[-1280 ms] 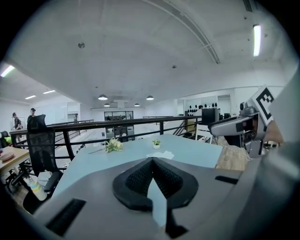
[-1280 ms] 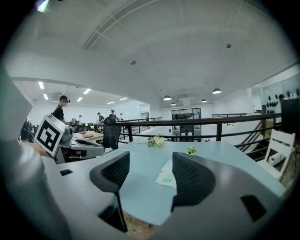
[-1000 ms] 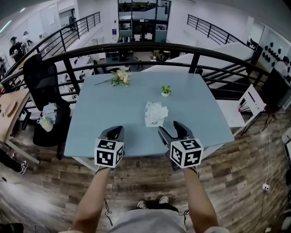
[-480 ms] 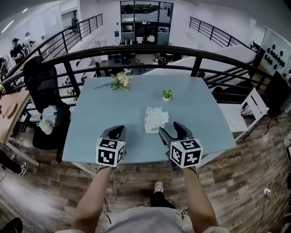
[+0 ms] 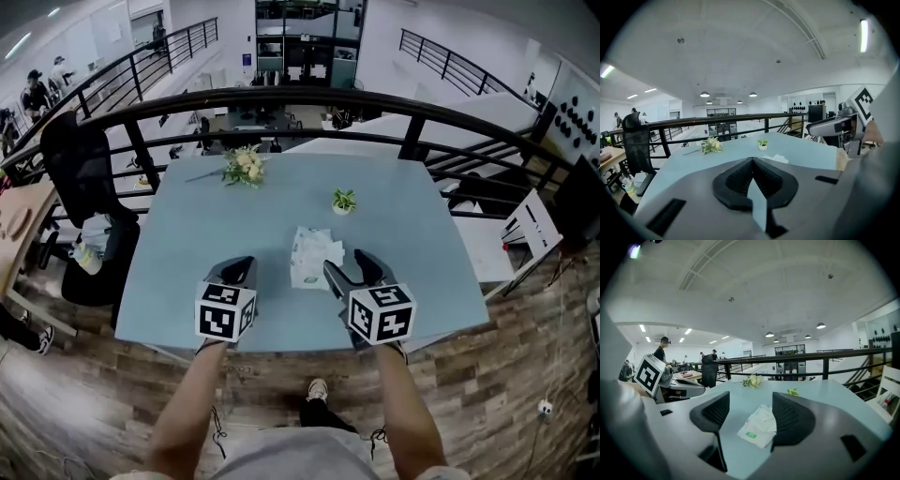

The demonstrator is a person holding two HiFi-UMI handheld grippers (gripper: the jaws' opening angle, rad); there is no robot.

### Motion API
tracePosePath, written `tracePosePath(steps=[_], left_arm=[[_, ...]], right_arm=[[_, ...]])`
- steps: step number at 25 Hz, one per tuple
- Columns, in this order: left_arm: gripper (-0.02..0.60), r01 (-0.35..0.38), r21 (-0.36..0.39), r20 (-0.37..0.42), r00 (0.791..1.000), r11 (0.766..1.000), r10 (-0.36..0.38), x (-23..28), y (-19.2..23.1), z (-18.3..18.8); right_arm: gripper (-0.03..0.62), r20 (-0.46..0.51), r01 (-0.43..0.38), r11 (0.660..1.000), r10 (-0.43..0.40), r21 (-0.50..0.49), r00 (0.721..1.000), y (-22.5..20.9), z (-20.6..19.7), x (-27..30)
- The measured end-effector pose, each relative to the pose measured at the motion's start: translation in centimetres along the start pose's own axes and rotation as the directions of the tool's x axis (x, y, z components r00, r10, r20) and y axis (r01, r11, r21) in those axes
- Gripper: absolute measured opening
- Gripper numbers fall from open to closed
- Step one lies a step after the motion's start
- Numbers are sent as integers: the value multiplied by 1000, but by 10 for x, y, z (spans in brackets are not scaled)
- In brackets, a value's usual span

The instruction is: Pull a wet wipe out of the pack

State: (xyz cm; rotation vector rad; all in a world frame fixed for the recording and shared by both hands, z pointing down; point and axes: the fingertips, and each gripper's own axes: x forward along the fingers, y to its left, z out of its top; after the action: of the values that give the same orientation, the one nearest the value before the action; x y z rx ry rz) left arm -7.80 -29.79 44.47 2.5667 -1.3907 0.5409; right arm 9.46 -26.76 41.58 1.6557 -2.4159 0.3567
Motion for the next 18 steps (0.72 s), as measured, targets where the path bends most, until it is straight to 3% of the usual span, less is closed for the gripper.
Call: tracePosePath(steps=[18], left_arm=[[-9, -87, -8, -38, 996, 996, 87, 85, 11, 35]], right_arm=[[267, -40, -98, 995, 97, 0, 994, -76, 16, 76]])
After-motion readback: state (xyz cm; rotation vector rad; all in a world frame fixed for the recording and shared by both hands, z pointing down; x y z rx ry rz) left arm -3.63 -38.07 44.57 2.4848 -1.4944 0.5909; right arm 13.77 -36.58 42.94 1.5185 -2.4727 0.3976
